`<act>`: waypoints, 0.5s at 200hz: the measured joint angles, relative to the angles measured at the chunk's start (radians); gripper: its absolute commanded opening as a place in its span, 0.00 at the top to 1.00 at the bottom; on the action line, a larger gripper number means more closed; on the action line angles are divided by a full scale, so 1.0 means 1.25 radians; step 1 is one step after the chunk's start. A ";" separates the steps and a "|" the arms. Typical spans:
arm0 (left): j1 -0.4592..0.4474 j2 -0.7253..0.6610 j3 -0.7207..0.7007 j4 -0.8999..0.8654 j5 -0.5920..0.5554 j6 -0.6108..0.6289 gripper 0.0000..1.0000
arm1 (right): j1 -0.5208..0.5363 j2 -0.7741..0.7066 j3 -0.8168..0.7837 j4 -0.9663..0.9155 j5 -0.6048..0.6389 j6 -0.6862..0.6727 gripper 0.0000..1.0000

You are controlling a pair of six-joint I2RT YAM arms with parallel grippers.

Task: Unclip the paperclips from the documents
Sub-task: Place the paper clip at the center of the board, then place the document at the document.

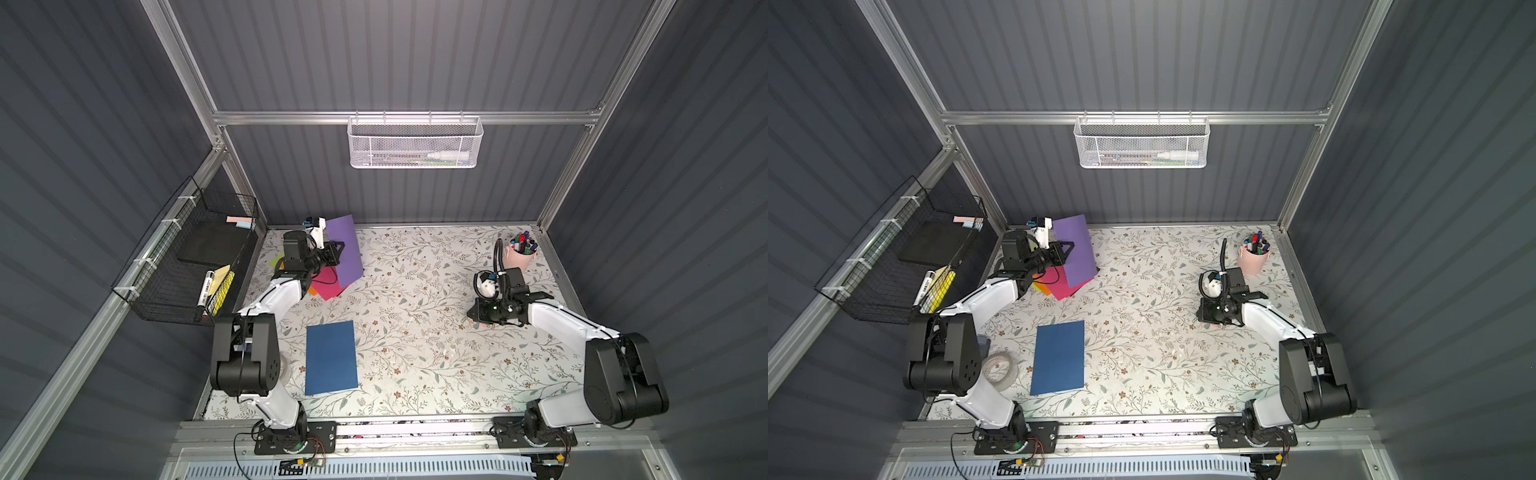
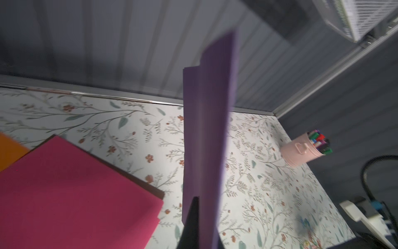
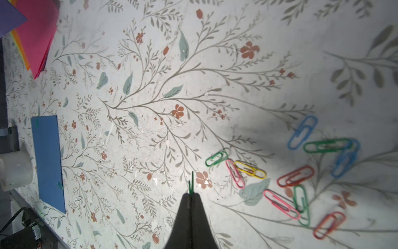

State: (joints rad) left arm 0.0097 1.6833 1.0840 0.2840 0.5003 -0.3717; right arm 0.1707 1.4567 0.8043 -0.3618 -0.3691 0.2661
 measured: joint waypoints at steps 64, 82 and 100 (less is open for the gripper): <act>0.041 0.089 0.000 -0.019 -0.161 -0.042 1.00 | 0.000 0.019 0.015 -0.046 0.063 0.010 0.59; 0.041 0.087 0.000 -0.027 -0.215 -0.048 0.84 | 0.000 0.019 0.023 -0.055 0.065 0.009 0.56; 0.041 0.087 0.001 -0.055 -0.270 -0.058 0.38 | 0.000 0.019 0.036 -0.065 0.065 0.008 0.53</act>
State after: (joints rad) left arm 0.0612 1.7924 1.0847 0.2150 0.1631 -0.4446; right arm 0.1707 1.4803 0.8494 -0.4427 -0.2882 0.2764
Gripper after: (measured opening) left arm 0.318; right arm 0.455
